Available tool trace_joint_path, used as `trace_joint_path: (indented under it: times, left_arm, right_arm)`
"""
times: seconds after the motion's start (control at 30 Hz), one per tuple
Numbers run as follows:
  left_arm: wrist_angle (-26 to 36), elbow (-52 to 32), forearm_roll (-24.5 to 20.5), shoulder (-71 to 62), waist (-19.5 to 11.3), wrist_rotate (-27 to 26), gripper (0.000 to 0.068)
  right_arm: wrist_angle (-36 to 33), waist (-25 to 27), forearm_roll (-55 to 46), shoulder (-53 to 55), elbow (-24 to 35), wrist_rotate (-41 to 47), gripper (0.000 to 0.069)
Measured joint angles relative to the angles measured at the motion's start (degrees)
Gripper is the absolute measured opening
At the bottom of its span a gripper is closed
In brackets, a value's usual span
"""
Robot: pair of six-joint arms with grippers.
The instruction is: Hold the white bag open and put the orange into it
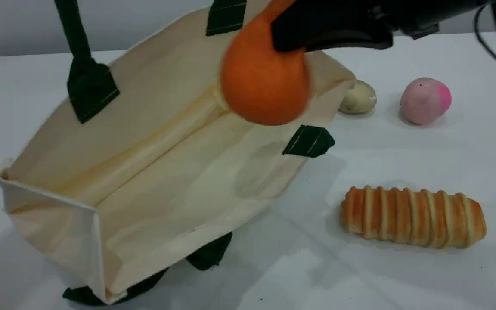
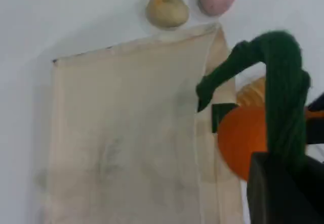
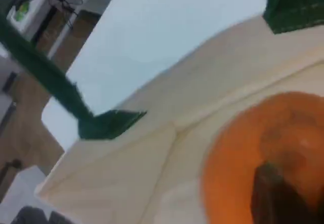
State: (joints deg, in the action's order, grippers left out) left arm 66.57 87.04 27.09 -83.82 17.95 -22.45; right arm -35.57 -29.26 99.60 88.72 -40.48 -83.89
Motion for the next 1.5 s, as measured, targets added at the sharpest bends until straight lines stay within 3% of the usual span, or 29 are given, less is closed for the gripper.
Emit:
trace_joint_path:
  times: [0.43, 0.9, 1.07, 1.17, 1.4, 1.5]
  left_arm:
    - [0.0, 0.0, 0.4, 0.0, 0.0, -0.5, 0.0076]
    - [0.4, 0.0, 0.4, 0.0, 0.0, -0.7, 0.0076]
    - [0.4, 0.0, 0.3, 0.0, 0.0, -0.7, 0.0076]
    - [0.4, 0.0, 0.3, 0.0, 0.0, -0.8, 0.0076]
    - [0.6, 0.0, 0.3, 0.0, 0.0, -0.9, 0.0076]
    - [0.5, 0.0, 0.3, 0.0, 0.0, -0.9, 0.0076]
  right_arm:
    - [-1.0, -6.2, 0.4, 11.1, -7.4, -5.2, 0.0032]
    - [-2.0, -8.3, 0.3, 24.6, -17.8, -6.1, 0.0034]
    - [-2.1, -8.6, 0.4, 24.9, -18.8, -6.1, 0.0056]
    - [-1.9, -8.6, 0.3, 24.9, -18.8, -6.1, 0.0136]
    - [-3.4, -8.6, 0.4, 24.8, -18.8, -6.1, 0.0483]
    - [-3.3, -8.6, 0.4, 24.4, -18.8, -6.1, 0.0549]
